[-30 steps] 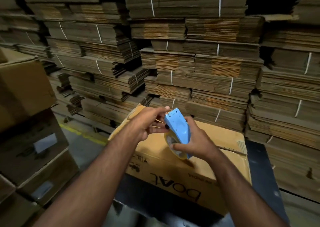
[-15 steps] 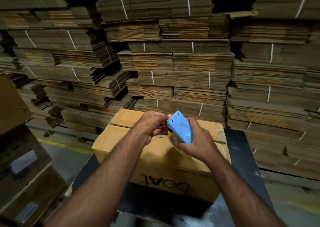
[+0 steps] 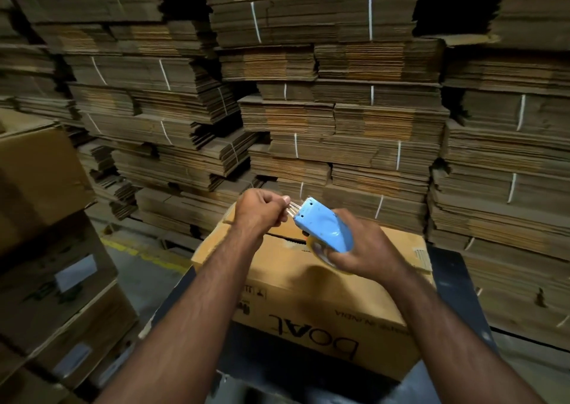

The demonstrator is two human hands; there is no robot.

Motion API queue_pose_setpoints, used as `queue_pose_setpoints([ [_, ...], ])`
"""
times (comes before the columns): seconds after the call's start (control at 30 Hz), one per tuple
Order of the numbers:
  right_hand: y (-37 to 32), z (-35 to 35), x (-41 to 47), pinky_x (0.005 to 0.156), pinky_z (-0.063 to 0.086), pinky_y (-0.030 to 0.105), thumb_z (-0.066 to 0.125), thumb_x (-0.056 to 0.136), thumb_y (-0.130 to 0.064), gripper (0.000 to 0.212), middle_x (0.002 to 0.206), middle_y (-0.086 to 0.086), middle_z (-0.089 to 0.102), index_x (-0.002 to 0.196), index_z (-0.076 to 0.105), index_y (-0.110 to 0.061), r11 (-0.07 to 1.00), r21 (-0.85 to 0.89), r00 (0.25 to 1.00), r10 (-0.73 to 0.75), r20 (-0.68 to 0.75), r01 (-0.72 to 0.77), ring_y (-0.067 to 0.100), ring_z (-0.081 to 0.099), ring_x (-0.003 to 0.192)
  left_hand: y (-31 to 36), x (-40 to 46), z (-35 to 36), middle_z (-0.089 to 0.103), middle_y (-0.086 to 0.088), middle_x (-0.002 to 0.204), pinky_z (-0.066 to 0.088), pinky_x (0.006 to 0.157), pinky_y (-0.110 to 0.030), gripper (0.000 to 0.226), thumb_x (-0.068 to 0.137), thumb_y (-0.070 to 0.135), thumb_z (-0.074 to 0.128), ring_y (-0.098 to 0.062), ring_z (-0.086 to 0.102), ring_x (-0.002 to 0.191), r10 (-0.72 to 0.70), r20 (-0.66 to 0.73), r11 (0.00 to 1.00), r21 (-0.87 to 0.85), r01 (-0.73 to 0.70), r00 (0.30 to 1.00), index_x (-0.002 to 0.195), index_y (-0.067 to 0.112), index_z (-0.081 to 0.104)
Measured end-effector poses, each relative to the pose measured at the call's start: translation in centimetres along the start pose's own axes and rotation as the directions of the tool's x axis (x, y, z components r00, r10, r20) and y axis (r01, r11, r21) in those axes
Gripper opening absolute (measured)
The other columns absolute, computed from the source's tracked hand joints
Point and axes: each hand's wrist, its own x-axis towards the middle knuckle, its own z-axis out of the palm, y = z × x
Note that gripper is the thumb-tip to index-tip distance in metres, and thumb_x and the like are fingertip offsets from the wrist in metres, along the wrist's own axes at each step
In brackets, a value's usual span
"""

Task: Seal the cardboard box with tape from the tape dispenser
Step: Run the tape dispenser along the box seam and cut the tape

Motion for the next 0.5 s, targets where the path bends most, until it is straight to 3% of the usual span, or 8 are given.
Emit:
queue_pose_setpoints([
  [0.13, -0.7, 0.7, 2.0, 0.074, 0.052, 0.033, 0.051, 0.062, -0.079, 0.086, 0.116, -0.002, 0.065, 0.132, 0.048, -0.03, 0.998, -0.046, 0.997, -0.044, 0.056, 0.047, 0.018, 0.059, 0.092, -0.8, 2.2, -4.2, 0.071, -0.011, 0.071, 0.056, 0.059, -0.029, 0.016, 0.091, 0.015, 0.068, -0.017, 0.063, 0.061, -0.043, -0.119, 0.999, -0.021, 0.04, 0.992, 0.082, 0.003, 0.074],
  [0.3, -2.9, 2.5, 5.8, 0.072, 0.049, 0.029, 0.063, 0.063, -0.065, 0.081, 0.113, -0.002, 0.064, 0.134, 0.045, -0.031, 0.996, -0.065, 0.983, -0.056, 0.177, 0.069, 0.017, 0.058, 0.091, -3.6, 5.4, -8.1, 0.069, -0.009, 0.069, 0.05, 0.046, -0.023, 0.016, 0.092, 0.013, 0.067, -0.016, 0.06, 0.057, -0.123, -0.154, 0.992, -0.013, 0.123, 0.98, 0.083, 0.002, 0.074],
  [0.4, -4.1, 4.4, 8.9, 0.068, 0.041, 0.027, 0.072, 0.069, -0.06, 0.082, 0.111, 0.001, 0.061, 0.139, 0.037, -0.038, 0.992, -0.09, 0.972, -0.068, 0.224, 0.09, 0.017, 0.055, 0.087, -5.6, 8.2, -9.9, 0.07, -0.01, 0.066, 0.049, 0.049, -0.026, 0.019, 0.09, 0.015, 0.069, -0.016, 0.061, 0.053, -0.172, -0.179, 0.985, -0.007, 0.173, 0.969, 0.074, 0.005, 0.072],
  [0.5, -5.3, 6.4, 12.3, 0.075, 0.044, 0.029, 0.073, 0.073, -0.06, 0.081, 0.124, 0.0, 0.061, 0.143, 0.039, -0.038, 0.98, -0.156, 0.965, -0.079, 0.249, 0.121, 0.017, 0.054, 0.098, -7.6, 10.9, -11.8, 0.068, -0.009, 0.063, 0.05, 0.05, -0.028, 0.018, 0.088, 0.017, 0.072, -0.018, 0.059, 0.052, -0.228, -0.192, 0.974, -0.029, 0.226, 0.955, 0.075, 0.004, 0.072],
])
